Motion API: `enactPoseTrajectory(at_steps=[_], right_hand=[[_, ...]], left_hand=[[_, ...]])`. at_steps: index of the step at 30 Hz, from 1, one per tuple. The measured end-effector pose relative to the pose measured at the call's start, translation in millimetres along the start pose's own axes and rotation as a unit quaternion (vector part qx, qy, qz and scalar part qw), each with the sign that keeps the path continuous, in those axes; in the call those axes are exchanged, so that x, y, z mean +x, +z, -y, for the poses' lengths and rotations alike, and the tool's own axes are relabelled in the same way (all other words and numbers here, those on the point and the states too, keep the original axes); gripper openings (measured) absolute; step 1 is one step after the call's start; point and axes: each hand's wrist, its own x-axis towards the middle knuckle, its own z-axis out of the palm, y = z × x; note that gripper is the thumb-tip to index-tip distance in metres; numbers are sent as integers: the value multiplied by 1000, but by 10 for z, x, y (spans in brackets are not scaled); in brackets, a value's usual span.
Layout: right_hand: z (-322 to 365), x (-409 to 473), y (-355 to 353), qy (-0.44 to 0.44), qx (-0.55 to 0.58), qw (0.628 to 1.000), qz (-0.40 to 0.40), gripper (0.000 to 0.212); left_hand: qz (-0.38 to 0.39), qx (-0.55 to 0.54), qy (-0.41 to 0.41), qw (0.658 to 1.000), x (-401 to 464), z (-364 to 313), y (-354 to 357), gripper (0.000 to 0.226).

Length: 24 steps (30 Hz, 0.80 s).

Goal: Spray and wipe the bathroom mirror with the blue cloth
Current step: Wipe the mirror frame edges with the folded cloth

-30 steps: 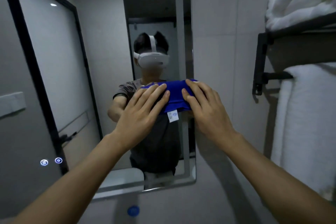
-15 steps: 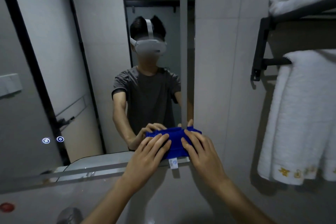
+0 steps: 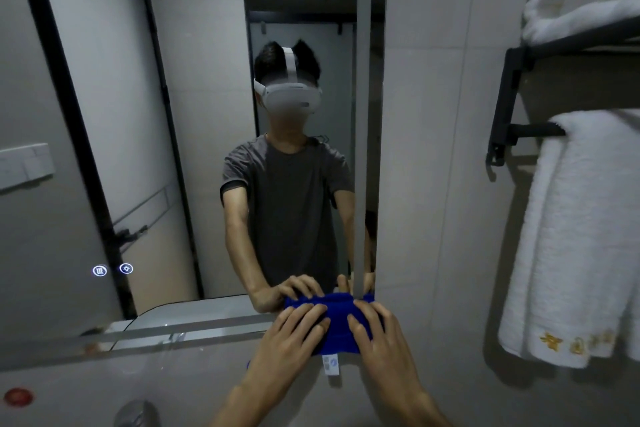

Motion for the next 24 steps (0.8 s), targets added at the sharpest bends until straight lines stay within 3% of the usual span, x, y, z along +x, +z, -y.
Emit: enactPoseTrajectory(at_steps=[9, 18, 24], right_hand=[[56, -96, -39, -40, 27, 998, 43, 91], [171, 204, -553, -81, 46, 995, -41, 68], [178, 706, -1096, -146, 17, 986, -76, 63]], left_hand=[[52, -66, 26, 996, -163, -39, -113, 78], [-51, -98, -54, 992, -280, 233, -667, 61], [-111, -54, -36, 992, -112, 568, -1314, 60]])
